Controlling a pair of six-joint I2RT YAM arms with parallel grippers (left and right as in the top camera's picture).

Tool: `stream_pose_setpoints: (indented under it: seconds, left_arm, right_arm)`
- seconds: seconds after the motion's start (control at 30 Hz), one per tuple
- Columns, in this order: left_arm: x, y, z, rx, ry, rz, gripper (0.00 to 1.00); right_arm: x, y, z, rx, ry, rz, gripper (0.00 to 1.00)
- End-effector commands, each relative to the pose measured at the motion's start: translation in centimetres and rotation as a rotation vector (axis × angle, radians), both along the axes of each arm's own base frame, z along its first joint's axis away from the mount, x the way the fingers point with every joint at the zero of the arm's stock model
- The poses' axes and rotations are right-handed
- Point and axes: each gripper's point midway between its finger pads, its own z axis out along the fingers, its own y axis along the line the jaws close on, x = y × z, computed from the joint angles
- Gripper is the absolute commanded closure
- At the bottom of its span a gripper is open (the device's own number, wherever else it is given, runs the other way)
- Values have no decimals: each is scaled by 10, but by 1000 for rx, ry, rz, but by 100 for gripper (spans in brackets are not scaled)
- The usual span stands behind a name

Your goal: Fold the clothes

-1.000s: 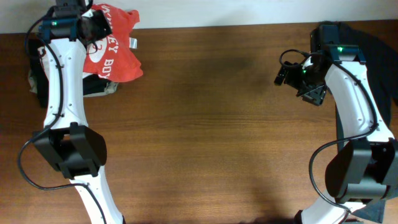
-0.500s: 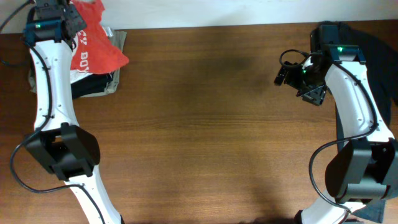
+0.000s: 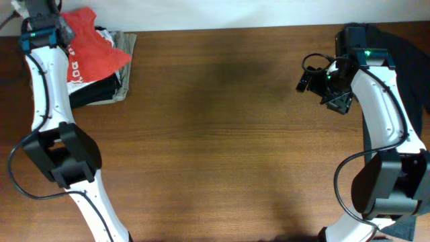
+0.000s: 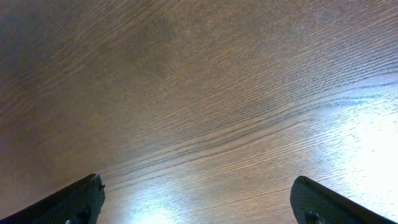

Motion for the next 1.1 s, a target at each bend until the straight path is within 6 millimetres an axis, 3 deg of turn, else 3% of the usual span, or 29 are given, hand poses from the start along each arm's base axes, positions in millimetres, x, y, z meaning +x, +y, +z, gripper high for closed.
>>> stream_pose_setpoints:
  seconds: [0.0,0.1,0.13,0.2,0.23,0.27,0.33,0.5,0.53,0.7,0.8,0.9,0.97,1.07]
  left_arm:
    - [-6,44,7,63,-35,103,95]
    - [-10,61,-10,58,-13,131,87]
    - [-12,66,-15,54,-4,137,74]
    - [-15,71,-28,45,26,144,33]
    - [-16,73,-34,41,42,147,6]
    - [-17,73,-40,37,56,149,1]
    - [-17,73,-38,54,71,130,1]
    - [-13,66,-8,83,49,98,4]
    - [-11,60,-5,76,48,82,11]
    - [10,6,-30,-102,57,-137,73]
    - [20,-24,-63,-213,83,-245,74]
    - [21,-25,-105,-241,149,-241,73]
    - [18,-25,-138,-265,205,-233,61]
    - [18,-22,-154,-267,226,-225,60]
  right_arm:
    - [0,-4,2,-13,-4,-7,1]
    - [0,-4,2,-13,-4,-7,1]
    - [0,-4,2,-13,-4,-8,1]
    - [0,-4,2,-13,-4,-8,1]
    - [0,-4,2,-13,-4,-7,1]
    - [0,-4,2,-13,-4,-8,1]
    - [0,-4,2,-13,-4,-8,1]
    - [0,-4,2,-13,-4,-7,1]
    - [0,-4,2,-13,-4,-7,1]
    - [0,-4,2,-13,-4,-7,1]
    - [0,-4,2,-13,-4,-8,1]
    - [0,-4,2,-13,-4,-8,1]
    - [0,-4,2,-13,-4,-8,1]
    - [0,-4,2,-13,-4,-8,1]
